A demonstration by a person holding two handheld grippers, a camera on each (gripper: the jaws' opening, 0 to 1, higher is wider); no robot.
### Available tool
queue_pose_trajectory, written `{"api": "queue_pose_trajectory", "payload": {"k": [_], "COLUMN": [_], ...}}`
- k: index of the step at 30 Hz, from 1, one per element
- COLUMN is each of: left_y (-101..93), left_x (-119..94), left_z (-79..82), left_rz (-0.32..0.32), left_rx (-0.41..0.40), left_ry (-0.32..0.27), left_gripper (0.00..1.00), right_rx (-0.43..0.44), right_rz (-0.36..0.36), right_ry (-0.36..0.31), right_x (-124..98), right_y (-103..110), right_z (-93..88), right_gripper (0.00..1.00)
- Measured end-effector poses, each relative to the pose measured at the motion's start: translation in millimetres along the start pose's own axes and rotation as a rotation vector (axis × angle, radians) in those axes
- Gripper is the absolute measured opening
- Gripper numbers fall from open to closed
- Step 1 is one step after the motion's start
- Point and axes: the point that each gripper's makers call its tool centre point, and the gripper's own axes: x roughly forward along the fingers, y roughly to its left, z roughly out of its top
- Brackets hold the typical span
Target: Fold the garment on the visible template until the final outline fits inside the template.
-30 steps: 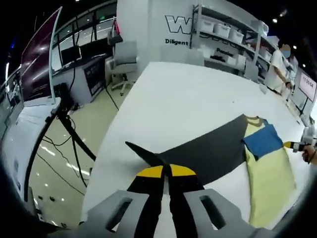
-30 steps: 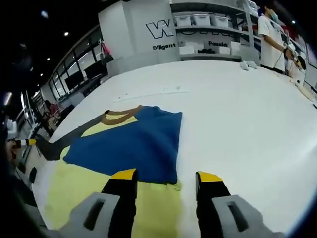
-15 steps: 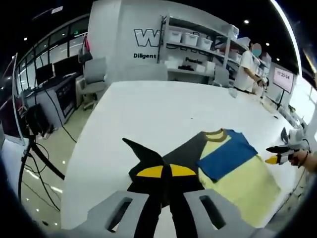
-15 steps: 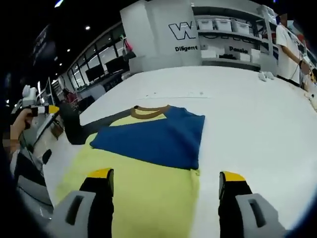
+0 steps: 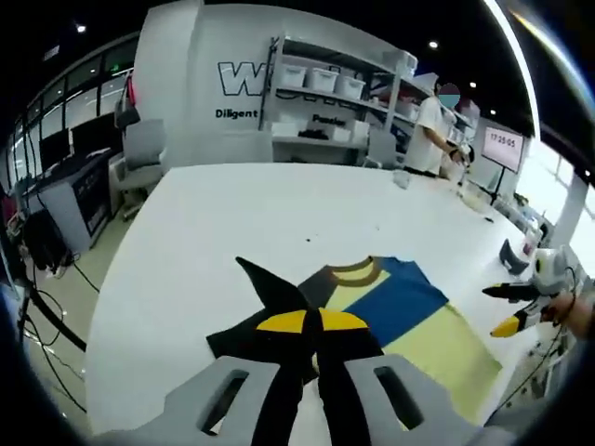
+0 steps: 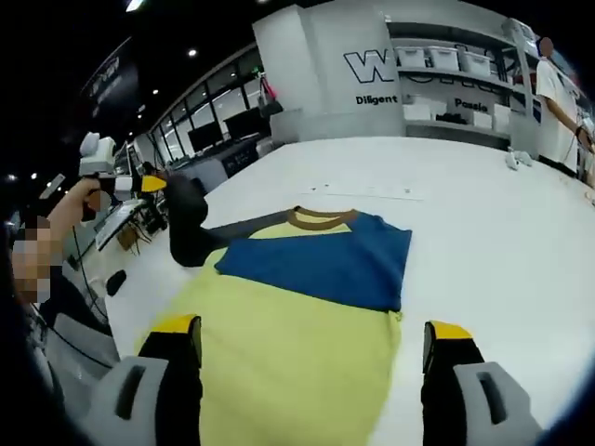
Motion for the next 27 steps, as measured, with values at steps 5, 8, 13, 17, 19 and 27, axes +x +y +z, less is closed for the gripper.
{"api": "queue_pose_trajectory", "payload": {"k": [5, 8, 13, 17, 19, 27], "left_y": [-23.8, -37.4, -64.9, -88.8, -101.4, -151.7], "left_x": [16.5, 27.8, 48.6, 64.0, 70.8, 96.6], "left_z": [2.9, 2.7, 4.9, 10.4, 12.2, 10.0], "left_rz": [-0.040, -0.063, -0.106, -0.144, -0.163, -0.221], "left_rx": [0.018, 0.023, 0.034, 0.048, 0.067, 0.129], "left_ry": [0.003, 0.009, 0.028, 0.031, 0.034, 0.057], "left_gripper": [0.06, 0.06, 0.06, 0.06, 0.06, 0.06], "right_rx": [-0.005, -0.008, -0.011, -0.012, -0.012, -0.004], "right_rz": [0.004, 0.004, 0.002, 0.004, 0.004, -0.010], "right_ry": [0.010, 0.012, 0.017, 0.016, 0.021, 0.017], "right_x": [-3.6, -5.2, -9.0, -13.3, -14.9, -28.3], "right_y": [2.9, 3.8, 3.2, 4.4, 5.1, 2.1], "right_z": [-5.1, -7.7, -12.5, -15.7, -18.1, -24.3], "right_gripper": [0.99, 0.99, 0.99, 0.99, 0.99, 0.99]}}
